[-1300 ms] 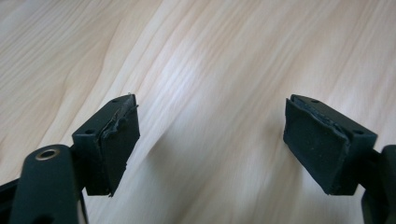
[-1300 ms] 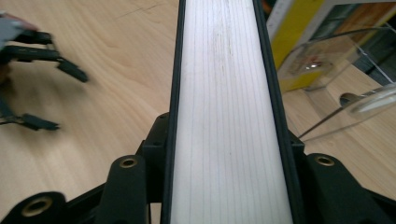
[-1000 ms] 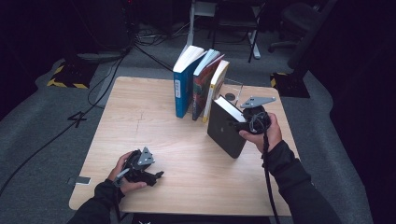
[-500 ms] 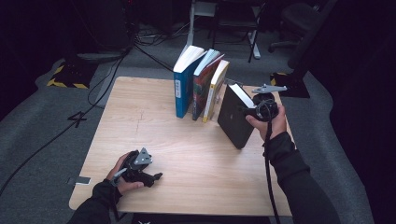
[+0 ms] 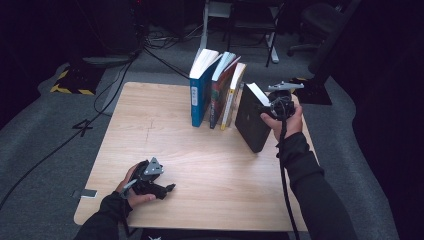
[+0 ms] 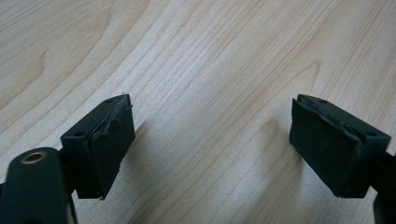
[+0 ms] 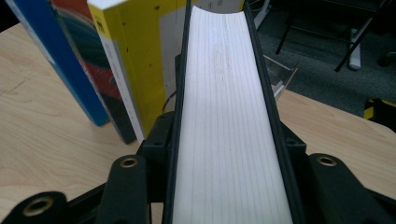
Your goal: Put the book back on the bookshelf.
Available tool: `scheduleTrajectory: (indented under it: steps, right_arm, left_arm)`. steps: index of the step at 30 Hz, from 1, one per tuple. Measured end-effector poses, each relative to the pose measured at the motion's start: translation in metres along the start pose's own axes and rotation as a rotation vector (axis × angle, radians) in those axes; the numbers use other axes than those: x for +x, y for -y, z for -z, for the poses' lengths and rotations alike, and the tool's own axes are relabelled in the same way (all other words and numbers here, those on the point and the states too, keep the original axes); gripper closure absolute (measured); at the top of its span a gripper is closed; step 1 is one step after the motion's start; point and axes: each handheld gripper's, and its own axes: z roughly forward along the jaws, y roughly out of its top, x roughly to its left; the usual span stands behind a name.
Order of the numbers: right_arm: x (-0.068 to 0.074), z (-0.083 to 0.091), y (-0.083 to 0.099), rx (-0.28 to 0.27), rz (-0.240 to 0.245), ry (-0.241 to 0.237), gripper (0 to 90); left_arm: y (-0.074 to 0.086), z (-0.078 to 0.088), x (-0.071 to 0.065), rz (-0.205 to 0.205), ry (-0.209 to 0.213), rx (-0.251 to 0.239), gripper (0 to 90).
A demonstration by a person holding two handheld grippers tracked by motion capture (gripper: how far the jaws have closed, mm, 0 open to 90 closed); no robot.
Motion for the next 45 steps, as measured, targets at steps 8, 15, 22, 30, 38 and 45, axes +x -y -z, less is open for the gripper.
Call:
scheduleTrajectory:
  steps: [8,15,22,30,38,45]
  right_arm:
    - [-0.002,-0.018,-0.02,-0.014,-0.074,0.038,52.9]
    - [-0.007,-0.039,-0.027,0.001,-0.125,0.12,52.9]
    - [-0.019,-0.044,-0.027,-0.019,-0.123,0.148,53.0]
    - [-0.021,-0.052,-0.027,-0.044,-0.126,0.141,53.0]
    - [-0.021,-0.068,-0.025,-0.035,-0.132,0.136,52.9]
    - [-0.023,-0.067,-0.022,-0.042,-0.125,0.124,52.1]
  left_arm:
    - [-0.001,-0.001,-0.003,0.007,-0.004,-0.001,14.5]
    - [0.0,0.0,-0.007,-0.001,0.002,-0.004,15.1]
    - [0.0,0.0,-0.009,-0.004,0.003,0.0,15.0]
    - [-0.001,-0.001,-0.01,-0.004,0.008,-0.001,14.8]
    - [-0.001,-0.001,-0.01,-0.008,0.013,-0.001,14.8]
    - [-0.001,-0.001,-0.01,-0.009,0.013,-0.002,14.8]
